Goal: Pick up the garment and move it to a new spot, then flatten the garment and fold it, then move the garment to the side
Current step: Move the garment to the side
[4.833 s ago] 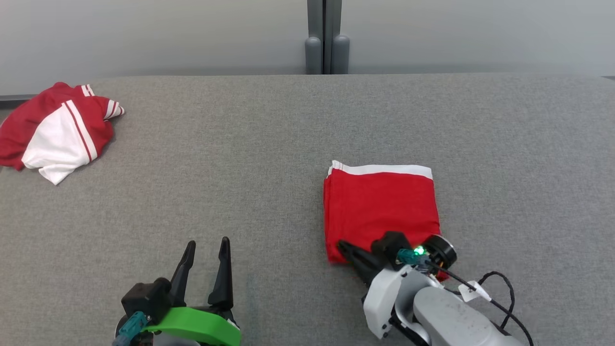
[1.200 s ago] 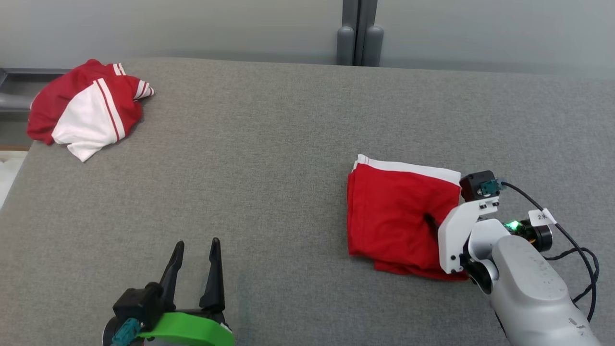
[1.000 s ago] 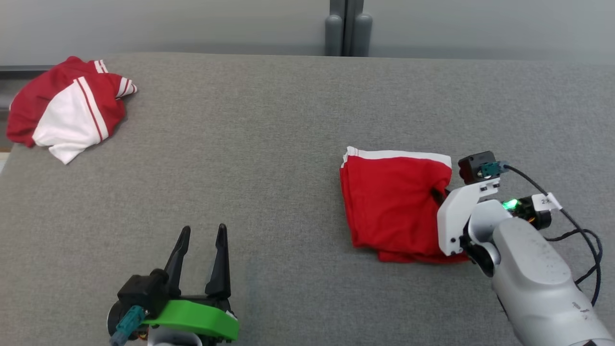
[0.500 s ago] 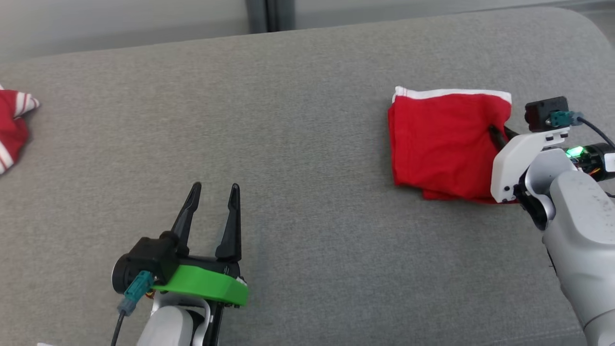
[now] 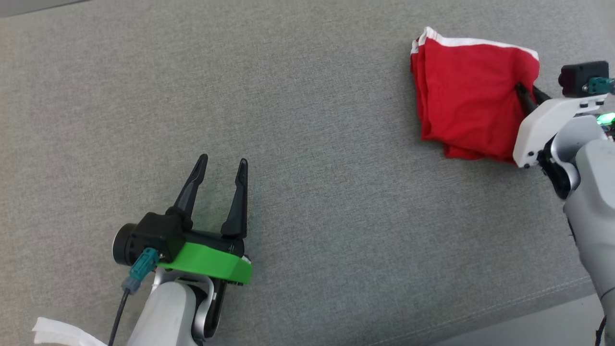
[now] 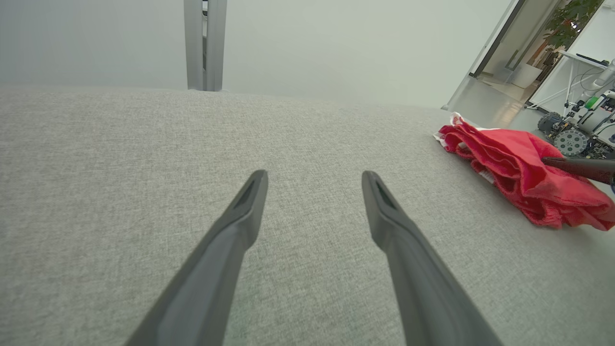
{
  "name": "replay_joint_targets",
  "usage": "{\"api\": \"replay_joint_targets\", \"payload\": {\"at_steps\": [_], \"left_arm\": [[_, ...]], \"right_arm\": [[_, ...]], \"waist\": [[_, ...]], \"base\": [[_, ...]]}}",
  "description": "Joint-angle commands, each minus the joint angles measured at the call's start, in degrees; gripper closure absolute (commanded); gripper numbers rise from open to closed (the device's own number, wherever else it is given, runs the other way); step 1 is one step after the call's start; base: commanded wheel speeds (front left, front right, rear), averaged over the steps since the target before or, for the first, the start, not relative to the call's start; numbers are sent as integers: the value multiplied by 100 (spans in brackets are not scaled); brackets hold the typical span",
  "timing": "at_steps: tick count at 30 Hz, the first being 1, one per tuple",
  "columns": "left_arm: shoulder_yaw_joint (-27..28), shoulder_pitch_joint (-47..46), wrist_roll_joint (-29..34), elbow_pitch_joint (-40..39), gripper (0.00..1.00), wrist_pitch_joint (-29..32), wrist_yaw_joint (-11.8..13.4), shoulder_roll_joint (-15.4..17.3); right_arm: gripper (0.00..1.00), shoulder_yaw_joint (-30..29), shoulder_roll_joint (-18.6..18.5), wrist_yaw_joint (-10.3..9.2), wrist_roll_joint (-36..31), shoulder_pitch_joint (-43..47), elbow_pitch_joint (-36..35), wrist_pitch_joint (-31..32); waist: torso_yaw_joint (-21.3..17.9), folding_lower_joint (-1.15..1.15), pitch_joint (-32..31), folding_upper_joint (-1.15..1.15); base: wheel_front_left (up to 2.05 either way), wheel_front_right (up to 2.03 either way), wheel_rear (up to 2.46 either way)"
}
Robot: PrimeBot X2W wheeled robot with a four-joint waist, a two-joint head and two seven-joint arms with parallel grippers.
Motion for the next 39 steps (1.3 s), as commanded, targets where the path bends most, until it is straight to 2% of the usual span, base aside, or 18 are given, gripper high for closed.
{"api": "replay_joint_targets", "payload": {"at_steps": [1,14,15,16,17,18,22,29,34,39], "left_arm": [[13,-108,6,-49,0,-3,-29,41],[54,-147,-19,-243,0,-3,-35,24],[44,-153,-23,-248,0,-3,-36,22],[43,-156,-27,-252,0,-3,-37,20],[40,-159,-30,-252,0,-3,-37,18],[41,-163,-26,-255,0,-3,-38,16],[53,-167,-30,-252,0,-3,-40,10],[135,-28,-63,-208,0,-3,-41,3],[202,10,-93,-139,0,-3,-43,1],[409,-28,-40,14,0,-3,-44,15]], "right_arm": [[100,12,-76,-8,-18,-148,27,-4],[100,-5,-1266,-9,-309,-1188,497,208],[98,-39,-1348,-9,-367,-1263,547,117],[70,-54,-1375,-9,-419,-1295,598,81],[7,-46,-1397,-9,-493,-1321,652,9],[0,-87,-1443,-9,-537,-1368,684,-95],[0,-223,-1524,-9,-826,-1480,812,-646],[0,-376,-1094,-9,-1214,-1362,969,-1182],[0,-255,-821,-9,-1317,-1273,947,-1476],[0,-102,-389,-9,-1345,-1169,804,-1680]], "waist": [[108,0,160,0],[725,0,524,0],[755,0,541,0],[772,0,549,0],[791,0,555,0],[803,0,561,0],[835,0,559,0],[760,0,356,0],[737,0,64,0],[732,0,-300,0]], "base": [[0,0,0],[0,0,0],[0,0,0],[0,0,0],[0,0,0],[0,0,0],[0,0,0],[0,0,0],[0,0,0],[0,0,0]]}}
